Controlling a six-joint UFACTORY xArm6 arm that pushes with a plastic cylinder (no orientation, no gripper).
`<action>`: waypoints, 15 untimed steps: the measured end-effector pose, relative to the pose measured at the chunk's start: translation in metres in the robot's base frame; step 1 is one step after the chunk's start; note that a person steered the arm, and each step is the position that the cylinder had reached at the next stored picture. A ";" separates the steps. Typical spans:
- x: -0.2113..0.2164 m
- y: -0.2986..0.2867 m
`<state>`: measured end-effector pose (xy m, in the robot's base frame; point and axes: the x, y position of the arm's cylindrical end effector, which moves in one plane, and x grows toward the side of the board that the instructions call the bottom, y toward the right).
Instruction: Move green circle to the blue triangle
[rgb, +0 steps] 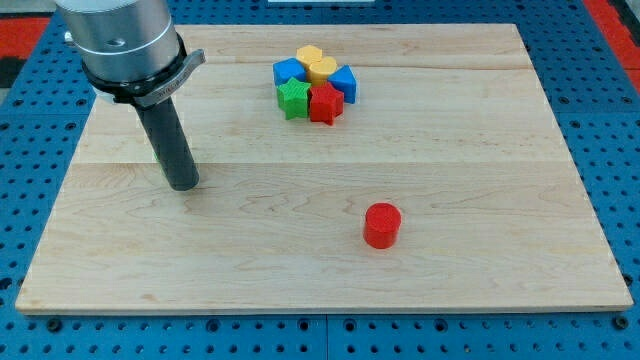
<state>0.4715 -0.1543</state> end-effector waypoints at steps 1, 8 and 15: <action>0.001 -0.004; -0.040 0.009; -0.013 0.093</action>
<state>0.4589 -0.0613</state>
